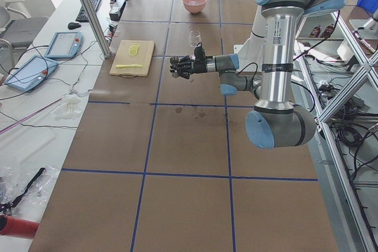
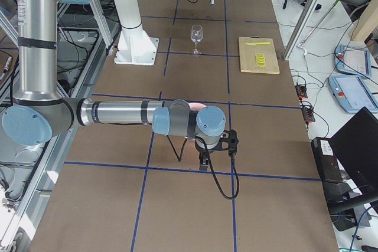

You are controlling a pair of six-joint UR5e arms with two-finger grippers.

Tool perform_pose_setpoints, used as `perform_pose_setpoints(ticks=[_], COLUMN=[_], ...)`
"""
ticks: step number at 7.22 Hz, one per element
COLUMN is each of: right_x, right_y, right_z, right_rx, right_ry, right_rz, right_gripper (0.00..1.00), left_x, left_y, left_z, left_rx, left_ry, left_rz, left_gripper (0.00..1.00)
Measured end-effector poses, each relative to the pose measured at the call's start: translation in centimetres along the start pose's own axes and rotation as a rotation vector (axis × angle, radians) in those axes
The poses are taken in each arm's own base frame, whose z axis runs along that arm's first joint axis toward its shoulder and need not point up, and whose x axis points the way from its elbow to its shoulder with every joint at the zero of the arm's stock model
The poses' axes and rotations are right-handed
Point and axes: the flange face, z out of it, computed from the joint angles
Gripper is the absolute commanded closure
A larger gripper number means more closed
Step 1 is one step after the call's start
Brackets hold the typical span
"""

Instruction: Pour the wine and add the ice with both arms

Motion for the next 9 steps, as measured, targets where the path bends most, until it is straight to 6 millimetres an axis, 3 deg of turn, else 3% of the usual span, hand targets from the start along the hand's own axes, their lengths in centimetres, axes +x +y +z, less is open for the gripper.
perform_pose_setpoints(ticks=[1, 4, 6, 9], right_x=[0.0, -0.3, -0.7, -3.0], right_y=[0.0, -0.1, -0.4, -1.1], right_z=[0.0, -0.3, -0.6, -2.1], right_rx=[0.001, 0.007, 0.020, 0.102], right_ry=[0.000, -0.001, 0.002, 0.009], right_rz=[0.000, -0.008, -0.033, -0.098], right_gripper=[0.00, 0.00, 0.00, 0.00], left_x=[0.4, 5.2, 6.5, 9.5], left_y=[-0.5, -2.3, -2.8, -2.8], left_z=[0.1, 0.1, 0.1, 0.2], left_rx=[0.008, 0.030, 0.038, 0.048], left_ry=[0.010, 0.057, 0.067, 0.081], left_rz=[0.027, 0.024, 0.112, 0.248], left_gripper=[1.00, 1.00, 1.00, 1.00])
